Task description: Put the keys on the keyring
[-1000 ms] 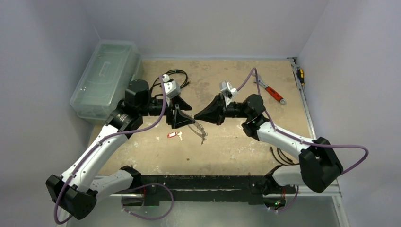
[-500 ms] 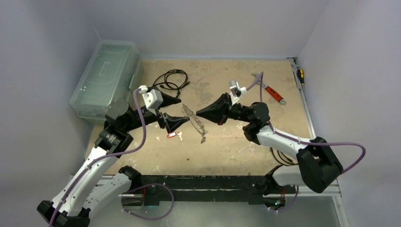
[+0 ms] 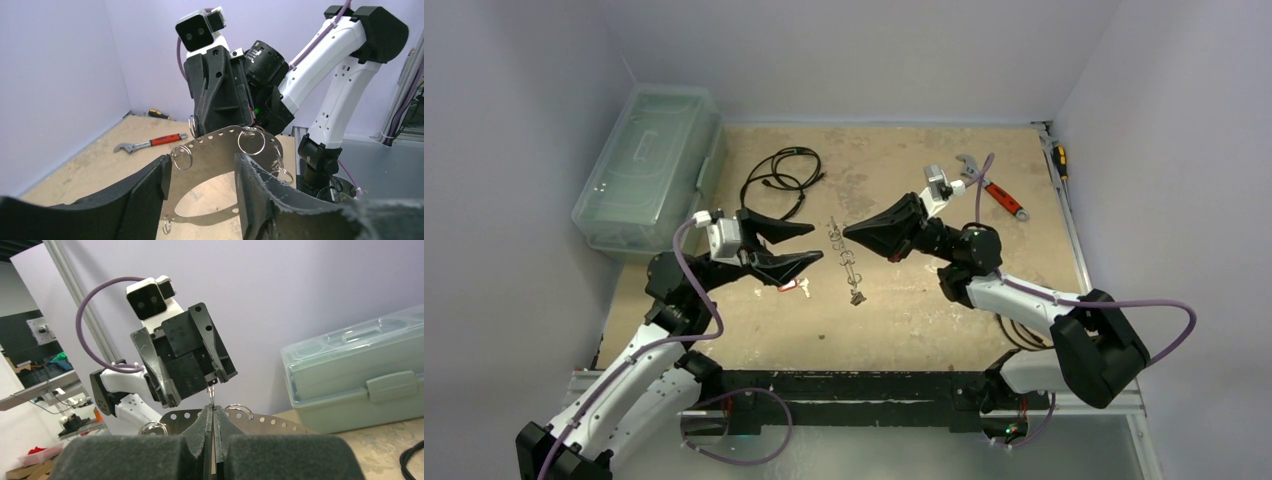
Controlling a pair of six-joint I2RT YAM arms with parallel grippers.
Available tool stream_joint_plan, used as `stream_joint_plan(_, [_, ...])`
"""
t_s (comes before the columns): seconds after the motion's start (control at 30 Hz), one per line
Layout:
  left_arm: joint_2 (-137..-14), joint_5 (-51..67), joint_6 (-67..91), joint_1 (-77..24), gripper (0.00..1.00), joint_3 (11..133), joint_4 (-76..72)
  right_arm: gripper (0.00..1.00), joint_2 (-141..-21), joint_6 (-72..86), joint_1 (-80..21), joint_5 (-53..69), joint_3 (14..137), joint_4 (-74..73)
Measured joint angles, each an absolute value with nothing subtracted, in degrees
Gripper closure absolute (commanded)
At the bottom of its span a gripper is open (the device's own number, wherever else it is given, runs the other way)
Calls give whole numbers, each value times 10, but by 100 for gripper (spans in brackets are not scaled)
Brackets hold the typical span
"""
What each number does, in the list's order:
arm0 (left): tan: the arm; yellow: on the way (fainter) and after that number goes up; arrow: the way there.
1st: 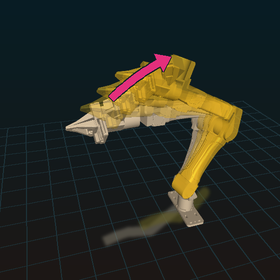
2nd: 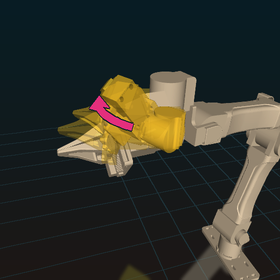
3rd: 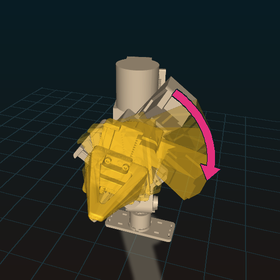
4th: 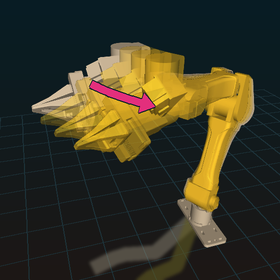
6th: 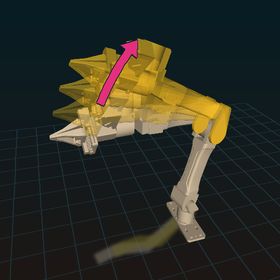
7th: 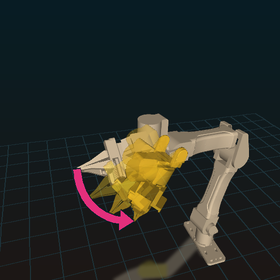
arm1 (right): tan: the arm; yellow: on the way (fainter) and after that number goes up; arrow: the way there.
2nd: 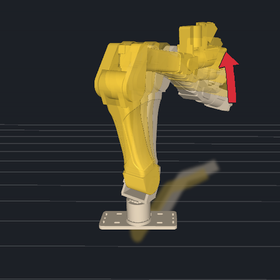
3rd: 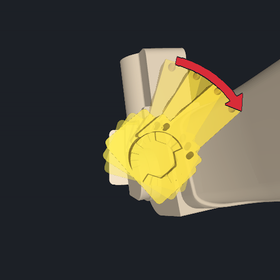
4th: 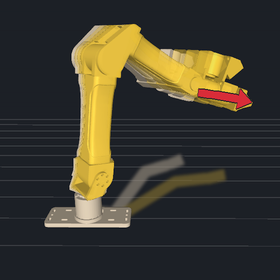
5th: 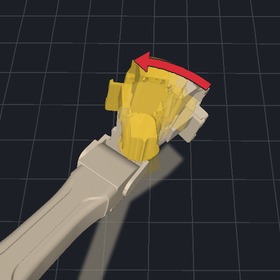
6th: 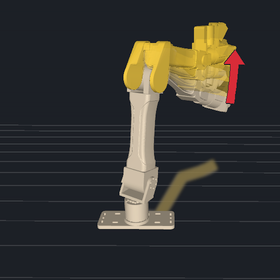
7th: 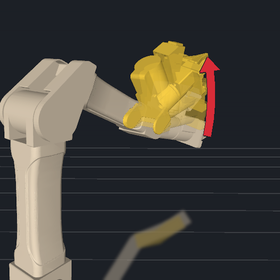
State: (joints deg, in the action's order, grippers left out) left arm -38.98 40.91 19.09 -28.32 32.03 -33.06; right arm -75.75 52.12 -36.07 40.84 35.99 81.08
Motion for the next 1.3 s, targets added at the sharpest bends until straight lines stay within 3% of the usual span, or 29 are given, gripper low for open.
stream_joint_plan(0.37, [-439,443,234,-283,68,316,-446,100,-757,533,-382,405,360,823])
stream_joint_plan(1.1, [-466,458,236,-283,79,311,-464,100,-775,533,-406,405,361,824])
stream_joint_plan(1.3, [-468,462,236,-283,88,311,-462,100,-775,533,-406,404,361,825])
